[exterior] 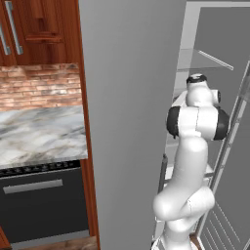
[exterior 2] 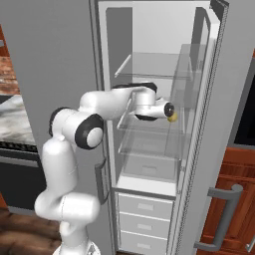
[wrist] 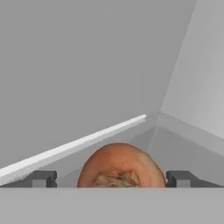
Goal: Grab the lemon and onion from the fridge, place them in the blender, close the lid, and turn on the blender to create a marinade.
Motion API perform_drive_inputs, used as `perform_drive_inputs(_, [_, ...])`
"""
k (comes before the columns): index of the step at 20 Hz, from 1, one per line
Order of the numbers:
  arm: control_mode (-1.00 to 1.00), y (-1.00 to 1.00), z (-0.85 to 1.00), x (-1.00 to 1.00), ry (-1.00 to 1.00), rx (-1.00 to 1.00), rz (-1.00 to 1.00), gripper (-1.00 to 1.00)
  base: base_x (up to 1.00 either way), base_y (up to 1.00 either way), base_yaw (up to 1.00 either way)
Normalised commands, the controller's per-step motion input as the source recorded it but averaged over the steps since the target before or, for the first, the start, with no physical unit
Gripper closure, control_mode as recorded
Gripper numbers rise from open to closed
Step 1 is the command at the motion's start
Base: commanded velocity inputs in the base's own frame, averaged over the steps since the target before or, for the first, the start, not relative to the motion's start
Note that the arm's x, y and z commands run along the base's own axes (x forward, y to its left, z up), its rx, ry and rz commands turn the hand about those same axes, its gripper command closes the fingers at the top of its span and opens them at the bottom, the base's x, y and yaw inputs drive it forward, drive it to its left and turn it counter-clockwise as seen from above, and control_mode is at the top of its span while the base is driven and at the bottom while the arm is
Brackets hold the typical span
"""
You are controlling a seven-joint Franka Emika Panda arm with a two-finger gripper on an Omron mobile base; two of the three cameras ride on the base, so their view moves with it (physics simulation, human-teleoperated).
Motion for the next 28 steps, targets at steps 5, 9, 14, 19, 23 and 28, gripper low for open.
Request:
perform_drive_inputs(5, [-1.0,-0.08,-0.17,0.42,0.0,0.0,0.0,-1.0,0.0,0.0,0.0])
perform_drive_inputs(9, [-1.0,0.07,-0.38,0.22,0.0,-0.01,0.01,-1.0,0.0,0.0,0.0])
perform_drive_inputs(14, [-1.0,0.42,-0.43,0.19,0.0,-0.09,0.0,1.0,0.0,0.0,0.0])
perform_drive_inputs(19, [-1.0,0.45,-0.06,-0.36,-0.13,-0.11,0.0,1.0,0.0,0.0,0.0])
perform_drive_inputs(23, [-1.0,0.17,0.0,-0.9,-0.22,-0.09,0.0,1.0,0.0,0.0,0.0])
perform_drive_inputs(28, [-1.0,0.06,0.02,-0.94,-0.16,-0.09,-0.05,1.0,0.0,0.0,0.0])
